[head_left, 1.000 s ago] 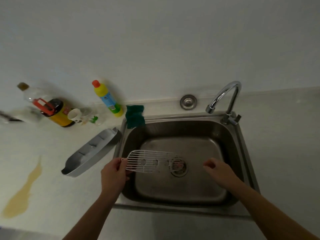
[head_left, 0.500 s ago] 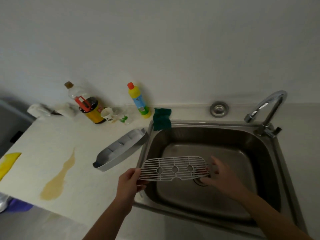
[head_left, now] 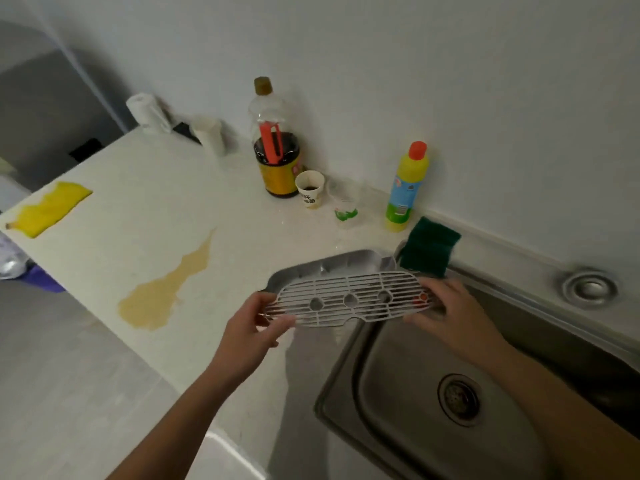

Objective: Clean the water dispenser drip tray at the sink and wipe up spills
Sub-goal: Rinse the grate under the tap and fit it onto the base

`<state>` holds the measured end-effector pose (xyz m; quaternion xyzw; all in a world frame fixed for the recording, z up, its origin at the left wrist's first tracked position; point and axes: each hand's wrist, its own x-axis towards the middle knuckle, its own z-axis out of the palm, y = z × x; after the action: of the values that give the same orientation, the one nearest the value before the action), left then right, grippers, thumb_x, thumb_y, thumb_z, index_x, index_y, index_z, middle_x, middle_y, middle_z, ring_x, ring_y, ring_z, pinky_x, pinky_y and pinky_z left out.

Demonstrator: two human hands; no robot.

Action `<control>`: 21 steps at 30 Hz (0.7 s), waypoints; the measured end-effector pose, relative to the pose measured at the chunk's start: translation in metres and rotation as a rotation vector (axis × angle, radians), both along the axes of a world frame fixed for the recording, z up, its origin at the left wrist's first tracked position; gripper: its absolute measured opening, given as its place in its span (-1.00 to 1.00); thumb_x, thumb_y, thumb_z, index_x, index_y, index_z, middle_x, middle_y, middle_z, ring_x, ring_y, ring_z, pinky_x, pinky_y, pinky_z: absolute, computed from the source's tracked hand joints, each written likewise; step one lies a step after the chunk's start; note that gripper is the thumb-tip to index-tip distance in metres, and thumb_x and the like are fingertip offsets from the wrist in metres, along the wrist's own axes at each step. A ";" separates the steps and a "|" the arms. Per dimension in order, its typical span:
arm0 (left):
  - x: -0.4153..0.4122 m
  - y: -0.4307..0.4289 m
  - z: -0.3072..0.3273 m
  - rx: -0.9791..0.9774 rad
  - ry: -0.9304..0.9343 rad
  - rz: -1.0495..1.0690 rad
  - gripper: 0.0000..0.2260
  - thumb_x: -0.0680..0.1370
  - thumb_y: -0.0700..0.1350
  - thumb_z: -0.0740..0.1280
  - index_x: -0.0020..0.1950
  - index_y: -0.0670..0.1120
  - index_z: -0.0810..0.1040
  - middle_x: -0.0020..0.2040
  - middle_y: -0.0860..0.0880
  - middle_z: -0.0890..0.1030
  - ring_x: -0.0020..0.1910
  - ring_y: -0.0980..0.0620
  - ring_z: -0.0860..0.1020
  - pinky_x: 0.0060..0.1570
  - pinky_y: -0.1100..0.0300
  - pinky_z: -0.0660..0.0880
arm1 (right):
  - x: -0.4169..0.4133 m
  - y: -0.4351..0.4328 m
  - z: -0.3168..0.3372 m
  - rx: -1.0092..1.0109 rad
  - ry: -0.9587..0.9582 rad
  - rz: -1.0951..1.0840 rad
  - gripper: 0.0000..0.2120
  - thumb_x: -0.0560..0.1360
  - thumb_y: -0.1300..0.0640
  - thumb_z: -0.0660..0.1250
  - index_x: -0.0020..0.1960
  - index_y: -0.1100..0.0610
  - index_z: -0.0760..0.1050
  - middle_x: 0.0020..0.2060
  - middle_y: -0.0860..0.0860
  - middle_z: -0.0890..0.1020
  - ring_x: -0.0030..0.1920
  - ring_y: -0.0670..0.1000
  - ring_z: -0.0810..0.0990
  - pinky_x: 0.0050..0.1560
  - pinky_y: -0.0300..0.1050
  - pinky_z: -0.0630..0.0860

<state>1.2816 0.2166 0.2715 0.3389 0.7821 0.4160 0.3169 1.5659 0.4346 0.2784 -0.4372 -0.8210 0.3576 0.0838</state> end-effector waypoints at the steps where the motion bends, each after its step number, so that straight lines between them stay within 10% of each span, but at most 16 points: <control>1: -0.014 0.002 -0.004 -0.029 0.129 -0.046 -0.65 0.49 0.10 0.53 0.20 0.09 0.52 0.02 0.16 0.64 -0.05 0.10 0.64 -0.18 0.21 0.62 | -0.015 0.011 -0.003 0.048 -0.041 0.027 -0.32 0.42 -0.12 0.55 0.47 -0.01 0.44 0.19 -0.08 0.43 0.11 -0.08 0.52 0.20 -0.10 0.49; 10: -0.069 0.026 -0.051 -0.225 0.780 -0.169 -0.56 0.52 0.26 0.39 0.29 0.04 0.59 0.14 0.04 0.62 0.04 0.00 0.58 -0.16 0.10 0.56 | -0.101 0.072 -0.043 0.103 -0.196 0.134 -0.26 0.38 -0.14 0.55 0.49 -0.05 0.38 0.25 -0.03 0.44 0.27 0.07 0.43 0.28 0.09 0.48; 21: -0.064 0.020 -0.060 -0.222 0.900 -0.199 -0.48 0.53 0.18 0.42 0.41 -0.05 0.57 0.20 -0.06 0.69 0.02 -0.09 0.67 -0.34 0.07 0.62 | -0.091 0.069 -0.051 0.016 -0.151 0.086 -0.27 0.38 -0.07 0.60 0.48 0.01 0.43 0.25 -0.09 0.44 0.18 -0.07 0.51 0.20 -0.12 0.45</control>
<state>1.2180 0.2367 0.2114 0.5227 0.8452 0.1093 0.0191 1.4749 0.5031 0.2270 -0.4264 -0.8459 0.3202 0.0095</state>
